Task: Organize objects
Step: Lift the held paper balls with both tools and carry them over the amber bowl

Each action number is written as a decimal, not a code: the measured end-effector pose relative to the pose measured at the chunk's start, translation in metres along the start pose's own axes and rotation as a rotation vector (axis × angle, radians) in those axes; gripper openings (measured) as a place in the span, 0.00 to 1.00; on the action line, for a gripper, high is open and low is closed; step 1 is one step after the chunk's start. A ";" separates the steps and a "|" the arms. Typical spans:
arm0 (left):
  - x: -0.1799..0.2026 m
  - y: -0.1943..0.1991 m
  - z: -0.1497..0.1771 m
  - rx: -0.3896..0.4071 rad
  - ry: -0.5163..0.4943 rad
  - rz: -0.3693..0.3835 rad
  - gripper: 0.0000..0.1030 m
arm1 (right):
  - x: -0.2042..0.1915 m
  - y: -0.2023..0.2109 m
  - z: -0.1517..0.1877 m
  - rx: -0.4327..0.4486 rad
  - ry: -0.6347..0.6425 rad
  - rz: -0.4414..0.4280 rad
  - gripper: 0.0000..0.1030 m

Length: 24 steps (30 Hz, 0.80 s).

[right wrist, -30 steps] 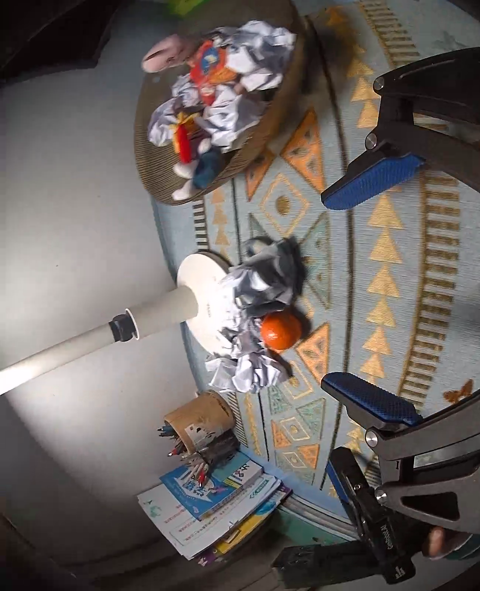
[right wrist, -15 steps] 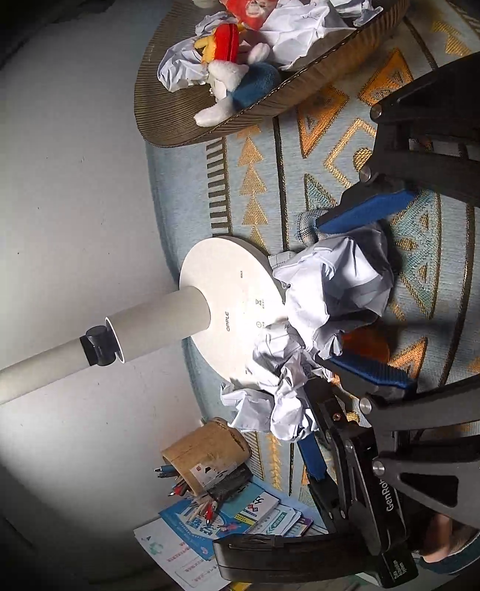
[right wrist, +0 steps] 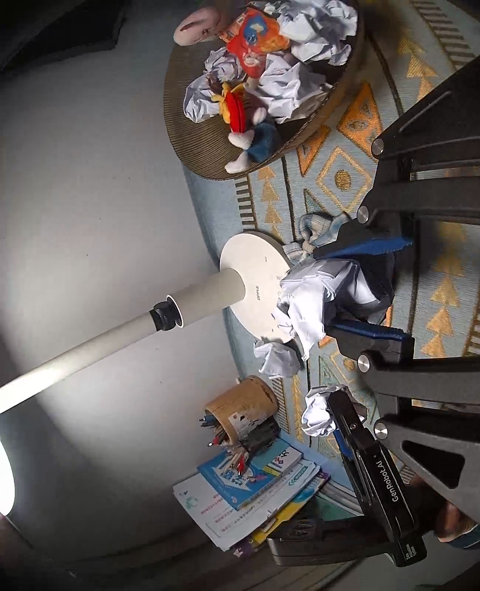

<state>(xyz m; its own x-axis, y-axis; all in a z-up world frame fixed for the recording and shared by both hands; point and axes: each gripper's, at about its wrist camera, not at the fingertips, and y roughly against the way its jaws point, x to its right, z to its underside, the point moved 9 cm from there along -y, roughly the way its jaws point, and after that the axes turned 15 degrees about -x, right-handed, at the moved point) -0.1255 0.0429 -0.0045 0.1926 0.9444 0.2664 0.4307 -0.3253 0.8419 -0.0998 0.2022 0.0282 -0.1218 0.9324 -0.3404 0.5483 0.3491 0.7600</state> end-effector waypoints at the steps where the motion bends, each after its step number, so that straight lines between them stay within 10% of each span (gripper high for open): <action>1: -0.001 0.006 0.010 0.007 0.003 -0.025 0.39 | -0.001 0.007 0.008 -0.006 0.011 0.009 0.29; 11: -0.003 0.009 0.086 -0.020 0.013 -0.209 0.39 | 0.017 0.019 0.088 -0.116 0.065 0.050 0.30; 24: -0.001 0.004 0.098 0.018 0.004 -0.220 0.39 | 0.035 0.003 0.106 -0.138 0.036 0.045 0.30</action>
<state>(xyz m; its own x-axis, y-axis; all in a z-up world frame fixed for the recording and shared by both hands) -0.0375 0.0362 -0.0470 0.0891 0.9929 0.0788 0.4779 -0.1120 0.8712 -0.0150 0.2260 -0.0407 -0.1306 0.9492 -0.2863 0.4355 0.3143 0.8435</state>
